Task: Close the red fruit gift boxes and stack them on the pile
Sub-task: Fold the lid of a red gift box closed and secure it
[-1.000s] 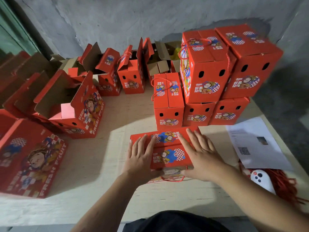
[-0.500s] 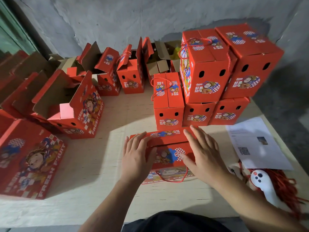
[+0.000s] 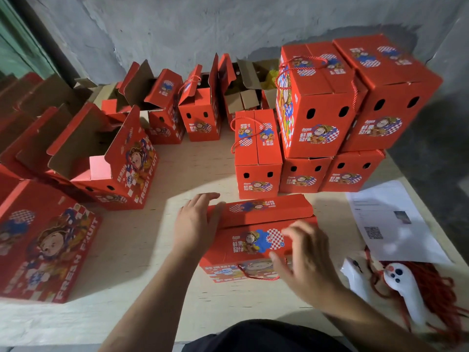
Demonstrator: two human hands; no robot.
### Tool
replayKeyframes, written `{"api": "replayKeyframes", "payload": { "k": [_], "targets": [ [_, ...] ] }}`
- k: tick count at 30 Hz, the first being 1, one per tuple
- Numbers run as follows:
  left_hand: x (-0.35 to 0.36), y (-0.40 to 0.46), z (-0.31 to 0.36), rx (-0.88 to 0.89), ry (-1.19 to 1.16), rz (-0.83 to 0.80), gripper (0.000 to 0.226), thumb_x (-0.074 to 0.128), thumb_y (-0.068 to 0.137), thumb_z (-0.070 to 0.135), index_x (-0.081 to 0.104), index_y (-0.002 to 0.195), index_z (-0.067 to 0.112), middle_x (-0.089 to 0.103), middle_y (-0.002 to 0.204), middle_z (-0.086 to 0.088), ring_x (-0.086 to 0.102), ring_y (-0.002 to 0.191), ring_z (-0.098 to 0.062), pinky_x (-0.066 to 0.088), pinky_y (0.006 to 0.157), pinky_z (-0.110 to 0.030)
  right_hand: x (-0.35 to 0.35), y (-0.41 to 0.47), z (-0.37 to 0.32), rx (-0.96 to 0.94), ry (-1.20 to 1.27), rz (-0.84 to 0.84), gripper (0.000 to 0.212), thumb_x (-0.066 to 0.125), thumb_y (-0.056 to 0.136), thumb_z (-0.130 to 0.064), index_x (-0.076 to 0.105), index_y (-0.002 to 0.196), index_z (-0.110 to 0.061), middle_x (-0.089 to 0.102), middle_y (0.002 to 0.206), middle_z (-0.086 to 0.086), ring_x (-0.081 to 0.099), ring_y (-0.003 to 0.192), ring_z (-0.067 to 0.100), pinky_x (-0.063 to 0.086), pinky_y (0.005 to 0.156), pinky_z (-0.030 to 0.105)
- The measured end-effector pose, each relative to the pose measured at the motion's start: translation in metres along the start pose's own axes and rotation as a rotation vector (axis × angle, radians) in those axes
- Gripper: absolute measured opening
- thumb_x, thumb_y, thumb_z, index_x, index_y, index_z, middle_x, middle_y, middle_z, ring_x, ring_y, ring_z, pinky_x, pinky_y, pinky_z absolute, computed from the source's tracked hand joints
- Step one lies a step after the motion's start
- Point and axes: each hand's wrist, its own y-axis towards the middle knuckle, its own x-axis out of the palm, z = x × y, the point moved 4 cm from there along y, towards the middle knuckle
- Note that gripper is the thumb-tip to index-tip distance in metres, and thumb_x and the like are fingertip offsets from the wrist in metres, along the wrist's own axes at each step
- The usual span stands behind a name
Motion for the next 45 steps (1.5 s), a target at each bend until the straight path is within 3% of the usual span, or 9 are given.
{"api": "replayKeyframes", "payload": {
  "k": [7, 12, 15, 18, 28, 31, 36, 39, 45],
  "targets": [
    [0.01, 0.009, -0.012, -0.001, 0.118, -0.509, 0.087, 0.042, 0.085, 0.09, 0.052, 0.15, 0.032, 0.058, 0.149, 0.004, 0.05, 0.137, -0.025, 0.039, 0.113, -0.04, 0.028, 0.006, 0.012, -0.033, -0.148, -0.348, 0.064, 0.047, 0.095, -0.062, 0.043, 0.15, -0.031, 0.042, 0.149, -0.001, 0.043, 0.135, 0.026, 0.037, 0.109, 0.044],
    [0.005, 0.0, -0.005, -0.198, 0.306, -0.539, 0.101, 0.048, 0.077, 0.094, 0.033, 0.157, 0.035, 0.067, 0.138, -0.006, 0.062, 0.126, -0.034, 0.049, 0.104, -0.041, 0.017, 0.04, 0.057, 0.132, -0.232, -0.445, 0.073, 0.065, 0.094, -0.051, 0.037, 0.159, -0.034, 0.025, 0.169, 0.009, 0.025, 0.152, 0.038, 0.031, 0.117, 0.057],
    [0.01, -0.022, 0.008, -0.343, -0.213, -0.65, 0.085, 0.049, 0.086, 0.078, 0.039, 0.155, 0.029, 0.065, 0.14, -0.009, 0.063, 0.127, -0.032, 0.049, 0.107, -0.046, 0.01, 0.044, 0.056, 0.346, 0.008, -0.299, 0.055, 0.062, 0.102, -0.03, 0.048, 0.154, -0.023, 0.042, 0.161, 0.012, 0.044, 0.143, 0.037, 0.038, 0.114, 0.049],
    [0.021, -0.052, 0.014, -0.543, -0.672, -0.77, 0.07, 0.056, 0.074, 0.061, 0.059, 0.13, 0.018, 0.076, 0.11, -0.018, 0.074, 0.096, -0.031, 0.059, 0.092, -0.052, 0.023, 0.034, 0.03, 0.515, 0.365, -0.477, 0.073, 0.052, 0.103, -0.05, 0.02, 0.165, -0.027, 0.021, 0.171, 0.0, 0.03, 0.151, 0.015, 0.033, 0.12, 0.036],
    [0.035, -0.068, -0.015, -0.631, -0.931, -0.3, 0.04, 0.059, 0.09, 0.048, 0.057, 0.129, 0.047, 0.073, 0.121, 0.007, 0.072, 0.106, -0.011, 0.061, 0.08, -0.029, 0.039, 0.024, 0.007, 0.322, -0.321, -0.639, 0.091, 0.026, 0.096, -0.075, -0.021, 0.16, -0.032, -0.028, 0.167, 0.018, 0.029, 0.142, 0.038, 0.044, 0.1, 0.046],
    [0.033, -0.059, 0.013, -0.423, -1.102, -0.292, 0.055, 0.046, 0.099, 0.064, 0.043, 0.151, 0.047, 0.057, 0.15, 0.009, 0.055, 0.138, -0.016, 0.05, 0.107, -0.046, 0.041, 0.027, 0.008, 0.332, -0.31, -0.652, 0.088, 0.021, 0.097, -0.076, -0.023, 0.159, -0.033, -0.031, 0.166, 0.017, 0.024, 0.143, 0.039, 0.041, 0.104, 0.048],
    [0.036, -0.038, 0.032, -0.035, -0.313, -0.383, 0.063, 0.018, 0.099, 0.076, 0.035, 0.156, 0.053, 0.01, 0.166, 0.024, -0.001, 0.151, 0.003, 0.008, 0.128, -0.046, 0.031, 0.024, 0.017, 0.253, -0.155, -0.656, 0.118, 0.062, 0.086, -0.066, -0.027, 0.157, -0.037, -0.027, 0.166, 0.018, 0.038, 0.138, 0.043, 0.046, 0.104, 0.05],
    [0.041, -0.022, 0.028, 0.229, 0.142, -0.511, 0.088, 0.043, 0.089, 0.084, 0.02, 0.163, 0.043, -0.006, 0.174, 0.011, -0.006, 0.158, -0.023, 0.011, 0.128, -0.058, 0.027, 0.022, 0.036, 0.134, -0.203, -0.721, 0.143, 0.086, 0.073, -0.05, -0.028, 0.158, -0.034, -0.031, 0.165, 0.015, 0.039, 0.14, 0.037, 0.039, 0.114, 0.046],
    [0.044, -0.001, 0.024, 0.603, 0.555, -0.526, 0.122, 0.084, 0.062, 0.072, 0.028, 0.162, 0.032, 0.029, 0.166, -0.003, 0.02, 0.154, -0.04, 0.014, 0.127, -0.061, -0.004, 0.04, 0.085, -0.147, -0.063, -0.708, 0.115, 0.072, 0.09, -0.01, -0.01, 0.162, -0.046, 0.015, 0.173, -0.007, 0.037, 0.15, 0.02, 0.038, 0.118, 0.034]
  ]
}}
